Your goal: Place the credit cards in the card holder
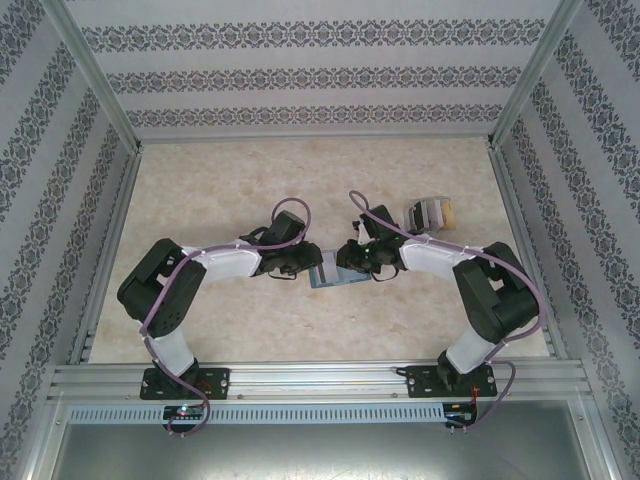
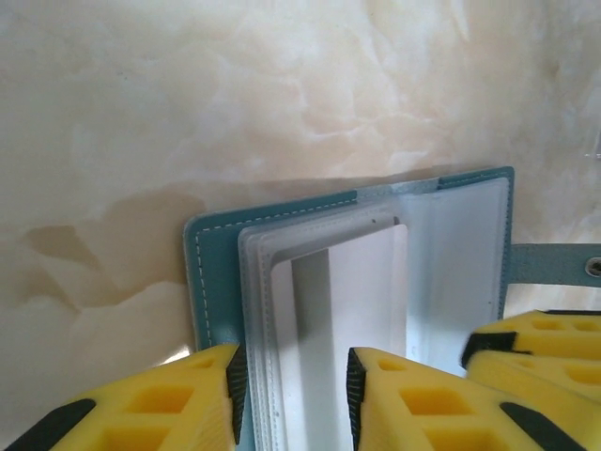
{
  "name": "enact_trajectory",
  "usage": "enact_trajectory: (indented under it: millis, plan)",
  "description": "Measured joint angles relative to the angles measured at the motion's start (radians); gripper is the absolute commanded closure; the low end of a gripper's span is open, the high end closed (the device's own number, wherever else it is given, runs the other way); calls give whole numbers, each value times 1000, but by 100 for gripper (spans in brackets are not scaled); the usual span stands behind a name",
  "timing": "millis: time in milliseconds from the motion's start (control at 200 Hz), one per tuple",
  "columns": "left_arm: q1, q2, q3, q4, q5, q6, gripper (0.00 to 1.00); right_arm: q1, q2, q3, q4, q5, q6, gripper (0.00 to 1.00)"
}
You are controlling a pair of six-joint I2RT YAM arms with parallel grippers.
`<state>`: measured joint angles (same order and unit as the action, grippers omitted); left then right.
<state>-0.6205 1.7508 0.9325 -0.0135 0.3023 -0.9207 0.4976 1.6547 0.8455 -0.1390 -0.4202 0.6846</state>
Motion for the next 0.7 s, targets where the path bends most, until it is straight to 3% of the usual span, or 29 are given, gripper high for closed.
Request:
enact_trajectory:
  millis: [350, 699]
  plan:
    - [0, -26, -21, -2, -20, 0, 61, 43, 66, 36, -8, 5, -3, 74]
    - [0, -77, -21, -9, -47, 1, 55, -51, -203, 5, -97, 135, -66, 67]
